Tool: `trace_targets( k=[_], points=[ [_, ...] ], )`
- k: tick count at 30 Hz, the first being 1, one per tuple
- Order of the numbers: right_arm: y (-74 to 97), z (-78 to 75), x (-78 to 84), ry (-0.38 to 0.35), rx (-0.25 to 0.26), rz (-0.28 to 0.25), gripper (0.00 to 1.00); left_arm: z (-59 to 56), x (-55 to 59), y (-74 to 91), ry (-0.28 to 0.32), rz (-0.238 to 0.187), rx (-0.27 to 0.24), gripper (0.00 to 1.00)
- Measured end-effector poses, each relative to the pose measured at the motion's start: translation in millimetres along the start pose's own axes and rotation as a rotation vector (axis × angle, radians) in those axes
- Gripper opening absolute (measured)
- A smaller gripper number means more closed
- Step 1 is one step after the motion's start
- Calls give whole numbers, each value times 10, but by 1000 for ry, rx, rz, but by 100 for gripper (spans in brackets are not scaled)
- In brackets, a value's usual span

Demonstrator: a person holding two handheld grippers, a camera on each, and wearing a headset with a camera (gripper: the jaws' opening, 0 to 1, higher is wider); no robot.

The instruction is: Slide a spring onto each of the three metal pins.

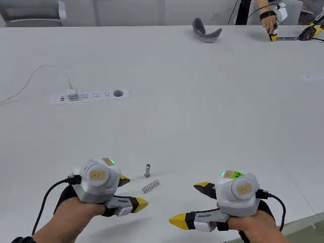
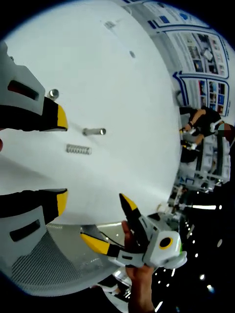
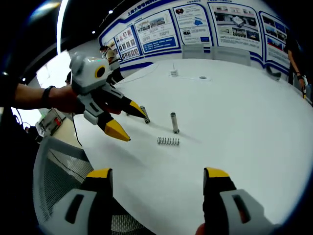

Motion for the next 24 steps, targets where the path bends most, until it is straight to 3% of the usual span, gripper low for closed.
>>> trace_targets(
  k=[6, 24],
  points=[
    [13, -14, -15, 1, 1, -2, 77, 69, -5, -107, 27, 2, -26, 40],
    [30, -45, 21, -8, 1, 2, 76, 111, 30, -369, 65, 21, -71, 23]
  ],
)
Point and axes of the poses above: the centre of the closed fingertips' face, and the gripper's own axes: y roughly backward along the fingers, z roughly to its left, x roughly out of its underside, the point moved 5 cm from there along y, roughly backward along the fingers, and after that the axes turned 2 degrees about y, right-handed, at the moved point
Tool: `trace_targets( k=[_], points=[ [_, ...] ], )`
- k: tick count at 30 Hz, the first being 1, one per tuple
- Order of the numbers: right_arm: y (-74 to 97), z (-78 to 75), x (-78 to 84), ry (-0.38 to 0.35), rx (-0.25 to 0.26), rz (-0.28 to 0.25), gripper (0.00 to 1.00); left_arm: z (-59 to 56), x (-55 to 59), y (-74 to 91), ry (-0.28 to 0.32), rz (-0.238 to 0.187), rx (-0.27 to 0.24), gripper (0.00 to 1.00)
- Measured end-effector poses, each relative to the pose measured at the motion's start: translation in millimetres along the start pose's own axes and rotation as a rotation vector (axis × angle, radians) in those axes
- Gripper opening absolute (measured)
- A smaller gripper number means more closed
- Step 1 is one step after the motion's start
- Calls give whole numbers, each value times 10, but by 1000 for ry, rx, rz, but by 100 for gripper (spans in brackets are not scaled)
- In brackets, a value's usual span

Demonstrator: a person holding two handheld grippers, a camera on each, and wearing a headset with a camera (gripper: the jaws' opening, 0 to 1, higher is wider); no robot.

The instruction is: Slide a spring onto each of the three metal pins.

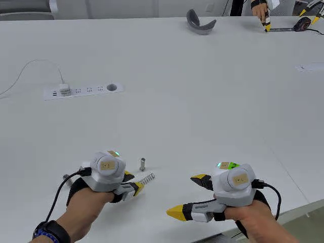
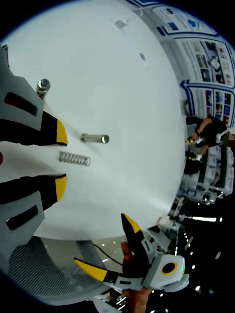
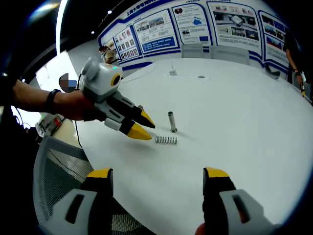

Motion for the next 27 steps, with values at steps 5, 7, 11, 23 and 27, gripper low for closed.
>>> trace_targets(
  k=[5, 7, 11, 23, 27],
  points=[
    [3, -14, 26, -3, 0, 3, 76, 16, 11, -111, 9, 10, -6, 20],
    [10, -17, 35, -4, 1, 6, 76, 15, 22, -152, 16, 16, -3, 20],
    [19, -25, 45, -9, 2, 8, 76, -7, 36, -210, 12, 26, -2, 20],
    [16, -37, 50, -9, -1, 9, 76, -9, 88, -328, -72, 60, -59, 12],
    [-2, -27, 51, -8, -6, 11, 76, -1, 87, -313, -47, 49, -77, 11]
  ],
)
Point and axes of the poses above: the centre of the closed fingertips' face, and the gripper's own axes: y roughly backward along the fingers, z roughly to its left, x roughly out of its underside, the point moved 5 cm from there along y, roughly backward along the fingers, and after that the axes turned 2 degrees about y, right-handed, at the moved point
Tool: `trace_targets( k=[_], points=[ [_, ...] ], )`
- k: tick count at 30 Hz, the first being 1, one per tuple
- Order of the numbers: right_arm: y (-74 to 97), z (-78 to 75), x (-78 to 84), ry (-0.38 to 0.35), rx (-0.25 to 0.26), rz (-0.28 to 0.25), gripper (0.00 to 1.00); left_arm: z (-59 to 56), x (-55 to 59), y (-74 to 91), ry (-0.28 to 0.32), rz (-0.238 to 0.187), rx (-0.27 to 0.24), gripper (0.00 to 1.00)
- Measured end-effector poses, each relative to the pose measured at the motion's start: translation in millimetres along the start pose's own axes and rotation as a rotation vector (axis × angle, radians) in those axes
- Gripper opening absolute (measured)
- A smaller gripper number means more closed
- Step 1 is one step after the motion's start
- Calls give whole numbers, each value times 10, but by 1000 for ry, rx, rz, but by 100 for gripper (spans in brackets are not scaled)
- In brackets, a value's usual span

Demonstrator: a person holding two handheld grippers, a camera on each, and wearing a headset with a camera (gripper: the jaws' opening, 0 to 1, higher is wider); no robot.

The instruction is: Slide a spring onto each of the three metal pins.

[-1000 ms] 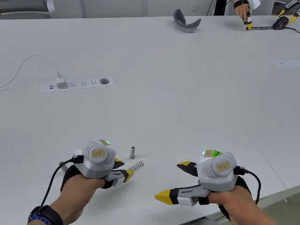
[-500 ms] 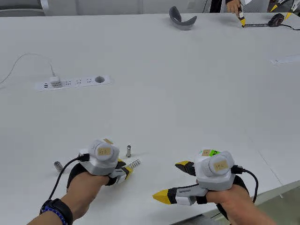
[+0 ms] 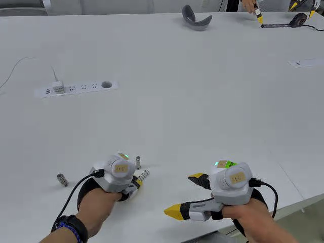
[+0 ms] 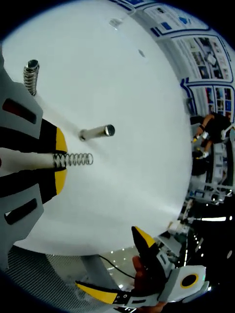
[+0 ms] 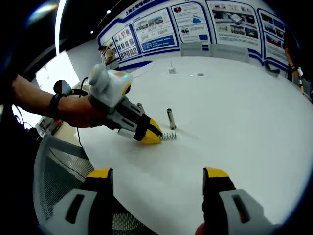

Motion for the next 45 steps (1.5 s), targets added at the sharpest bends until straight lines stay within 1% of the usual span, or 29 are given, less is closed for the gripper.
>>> trace_targets(
  k=[5, 9, 12, 15, 21, 25, 29, 37, 39, 45],
  points=[
    [-3, 7, -6, -8, -5, -8, 76, -25, 34, 53, 36, -2, 1, 11],
    [0, 1, 3, -11, -5, -10, 76, -42, 51, 129, 42, -6, 6, 10],
    [5, 7, 11, -13, -7, -12, 76, -35, 58, 201, 68, -23, 0, 10],
    [12, 0, 20, -26, -5, -19, 75, -60, 78, 263, 72, -30, 3, 10],
    [27, 11, 23, -31, -8, -23, 75, -66, 152, 385, 85, -33, 5, 10],
    [35, 10, 18, -35, -9, -29, 75, -95, 186, 489, 67, -40, 8, 10],
    [42, 17, 3, -42, -14, -38, 74, -109, 191, 596, 58, -48, 11, 10],
    [24, 51, -30, -47, -30, -49, 73, -70, 164, 799, 62, -80, 8, 10],
    [19, 55, -40, -47, -33, -50, 72, -55, 175, 836, 53, -81, 5, 10],
    [17, 68, -91, -47, -43, -60, 71, 0, 200, 1030, 28, -88, -5, 10]
  ],
)
Point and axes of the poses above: the centre of the closed fingertips' face, and the gripper's own axes: y roughly backward along the fingers, z roughly to its left, x roughly out of its underside, the point moved 5 cm from there along y, roughly backward along the fingers, and after that the axes turned 2 degrees about y, right-handed, at the moved point
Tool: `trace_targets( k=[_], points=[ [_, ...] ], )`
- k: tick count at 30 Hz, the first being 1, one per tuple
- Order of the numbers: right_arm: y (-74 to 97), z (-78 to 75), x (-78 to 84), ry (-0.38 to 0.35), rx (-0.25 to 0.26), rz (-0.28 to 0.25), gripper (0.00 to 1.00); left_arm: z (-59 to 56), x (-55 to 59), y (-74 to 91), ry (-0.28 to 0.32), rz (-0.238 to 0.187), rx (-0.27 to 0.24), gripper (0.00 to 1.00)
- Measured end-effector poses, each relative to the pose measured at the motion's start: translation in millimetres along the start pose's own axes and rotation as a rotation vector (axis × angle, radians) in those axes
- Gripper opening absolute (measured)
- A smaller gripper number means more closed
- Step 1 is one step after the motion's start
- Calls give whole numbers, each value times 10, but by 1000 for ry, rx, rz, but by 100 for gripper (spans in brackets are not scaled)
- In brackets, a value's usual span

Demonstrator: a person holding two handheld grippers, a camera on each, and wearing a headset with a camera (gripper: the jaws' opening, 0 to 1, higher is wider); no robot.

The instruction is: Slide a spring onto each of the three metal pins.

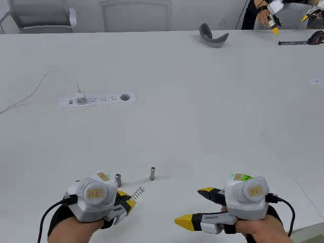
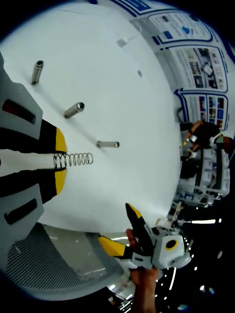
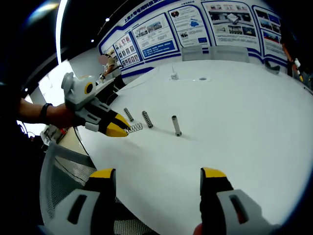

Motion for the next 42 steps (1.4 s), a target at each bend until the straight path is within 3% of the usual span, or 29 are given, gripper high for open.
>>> trace_targets(
  k=[14, 33, 42],
  points=[
    [-70, 68, -73, -2, -41, -11, 69, 33, -17, 241, 3, -27, -2, 10],
    [-151, 237, -341, -65, -131, -97, 63, -216, -152, 313, -75, -45, 58, 10],
    [-225, 310, -438, -44, -178, -88, 60, -386, -248, 237, -113, -52, 93, 10]
  ],
)
Point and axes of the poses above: the centre of the closed fingertips' face, and the gripper's own axes: y roughly backward along the fingers, z roughly to its left, x roughly out of its underside, the point moved 5 cm from there along y, roughly backward along the fingers, and after that the axes turned 2 degrees about y, right-handed, at the moved point
